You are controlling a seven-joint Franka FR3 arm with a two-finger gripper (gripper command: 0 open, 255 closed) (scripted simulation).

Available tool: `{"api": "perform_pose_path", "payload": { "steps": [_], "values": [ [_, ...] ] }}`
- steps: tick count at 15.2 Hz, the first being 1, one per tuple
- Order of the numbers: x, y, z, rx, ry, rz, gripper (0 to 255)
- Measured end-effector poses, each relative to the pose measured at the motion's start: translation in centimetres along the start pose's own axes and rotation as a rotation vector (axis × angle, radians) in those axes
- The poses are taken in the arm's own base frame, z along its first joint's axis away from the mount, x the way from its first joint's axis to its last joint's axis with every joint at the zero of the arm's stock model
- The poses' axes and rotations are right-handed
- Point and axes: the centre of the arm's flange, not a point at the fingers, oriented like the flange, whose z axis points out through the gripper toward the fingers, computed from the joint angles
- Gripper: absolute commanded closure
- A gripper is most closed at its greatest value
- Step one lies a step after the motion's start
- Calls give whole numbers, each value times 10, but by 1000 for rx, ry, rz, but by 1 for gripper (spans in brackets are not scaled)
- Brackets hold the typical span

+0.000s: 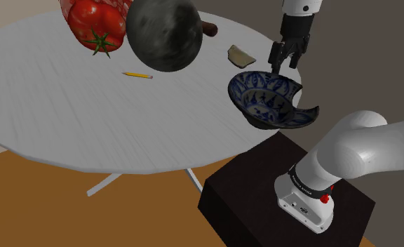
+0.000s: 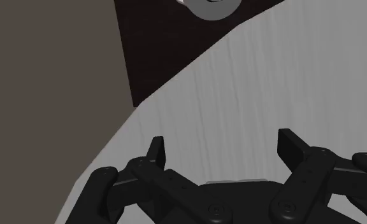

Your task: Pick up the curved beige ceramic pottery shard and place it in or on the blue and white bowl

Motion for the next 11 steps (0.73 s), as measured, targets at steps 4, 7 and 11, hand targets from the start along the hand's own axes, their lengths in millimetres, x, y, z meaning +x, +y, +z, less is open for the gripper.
{"api": "perform_pose_path", "payload": {
  "steps": [4,7,11],
  "values": [
    [13,-24,-14,-59,43,-19,0],
    [22,-61,-31,-141,103,-46,0],
    [43,-108,-47,-254,185,-84,0]
  ]
}}
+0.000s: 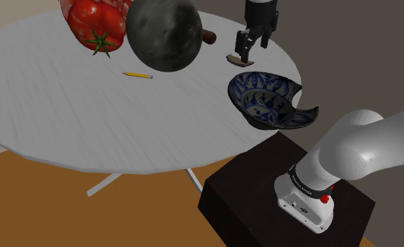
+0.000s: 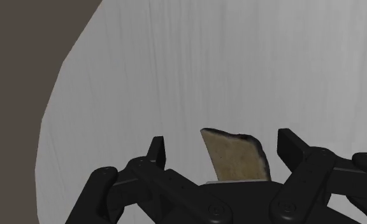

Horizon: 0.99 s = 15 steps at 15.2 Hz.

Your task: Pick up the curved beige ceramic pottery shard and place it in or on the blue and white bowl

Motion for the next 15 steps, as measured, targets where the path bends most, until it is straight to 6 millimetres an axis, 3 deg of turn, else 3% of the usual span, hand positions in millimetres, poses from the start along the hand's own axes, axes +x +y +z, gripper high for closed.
{"api": "perform_pose_path", "payload": {
  "steps": [2,4,11,15],
  "values": [
    [13,-28,-13,-56,42,-20,0],
    [19,-40,-17,-86,67,-30,0],
    [24,-41,14,-96,75,-34,0],
    [24,-40,18,-96,75,-34,0]
  ]
}}
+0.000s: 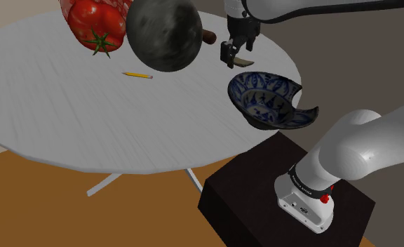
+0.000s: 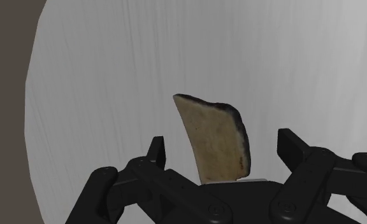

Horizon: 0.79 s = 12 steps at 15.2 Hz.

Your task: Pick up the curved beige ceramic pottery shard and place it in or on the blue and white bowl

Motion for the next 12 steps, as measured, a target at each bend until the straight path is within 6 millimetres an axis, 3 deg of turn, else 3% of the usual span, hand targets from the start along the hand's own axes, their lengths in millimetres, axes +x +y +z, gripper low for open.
{"api": "perform_pose_path", "payload": {
  "steps": [2,3,12],
  "values": [
    [0,0,0,0,0,0,0],
    [0,0,0,0,0,0,255],
    [0,0,0,0,0,0,255]
  ]
}}
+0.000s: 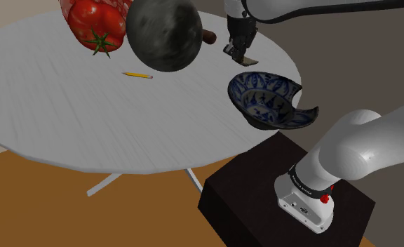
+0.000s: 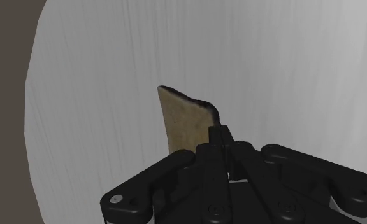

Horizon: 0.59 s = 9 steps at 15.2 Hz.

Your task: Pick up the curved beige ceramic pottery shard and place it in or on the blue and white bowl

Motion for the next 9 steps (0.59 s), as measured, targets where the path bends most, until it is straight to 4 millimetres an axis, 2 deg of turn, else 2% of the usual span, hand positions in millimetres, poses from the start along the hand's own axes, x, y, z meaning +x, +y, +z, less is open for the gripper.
{"api": "perform_pose_path", "payload": {
  "steps": [1,2,3,6,7,9],
  "values": [
    [0,0,0,0,0,0,0],
    [0,0,0,0,0,0,0],
    [3,13,-2,46,3,19,0],
    [11,71,-2,276,11,112,0],
    [12,80,1,310,14,125,0],
    [13,84,9,335,17,135,0]
  ]
}}
